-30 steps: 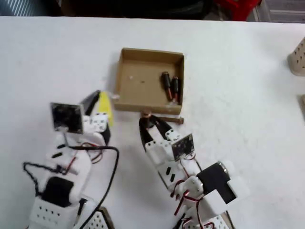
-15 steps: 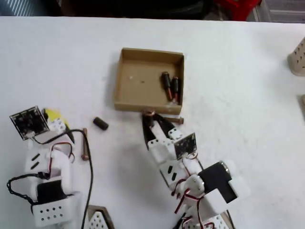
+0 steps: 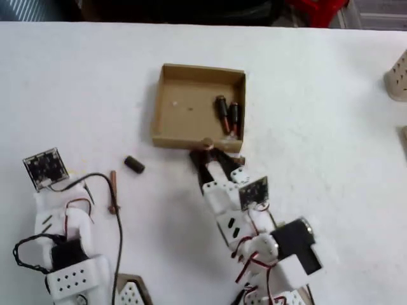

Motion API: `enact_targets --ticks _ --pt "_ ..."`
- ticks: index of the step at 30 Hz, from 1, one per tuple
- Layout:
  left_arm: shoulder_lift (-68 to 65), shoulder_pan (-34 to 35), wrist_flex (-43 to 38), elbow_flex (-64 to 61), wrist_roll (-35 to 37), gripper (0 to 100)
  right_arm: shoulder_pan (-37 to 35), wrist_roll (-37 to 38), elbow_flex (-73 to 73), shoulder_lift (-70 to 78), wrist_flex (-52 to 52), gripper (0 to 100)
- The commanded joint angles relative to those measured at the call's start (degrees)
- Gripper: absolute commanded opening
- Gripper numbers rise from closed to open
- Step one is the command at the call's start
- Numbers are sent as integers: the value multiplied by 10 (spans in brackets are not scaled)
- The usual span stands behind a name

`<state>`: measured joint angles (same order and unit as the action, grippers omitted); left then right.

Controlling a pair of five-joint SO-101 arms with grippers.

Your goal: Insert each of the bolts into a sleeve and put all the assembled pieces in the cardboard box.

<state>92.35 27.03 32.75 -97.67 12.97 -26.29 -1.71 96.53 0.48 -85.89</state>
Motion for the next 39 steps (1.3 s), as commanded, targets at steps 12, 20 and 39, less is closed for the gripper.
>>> enact_targets --ticks 12,20,39 --pt "4 7 81 3 -13 24 92 -1 -40 -263 268 17" --pt "4 4 112 3 -141 24 119 -1 -178 -375 610 17" --pt "7 4 127 4 -192 24 99 25 -511 -327 1022 21"
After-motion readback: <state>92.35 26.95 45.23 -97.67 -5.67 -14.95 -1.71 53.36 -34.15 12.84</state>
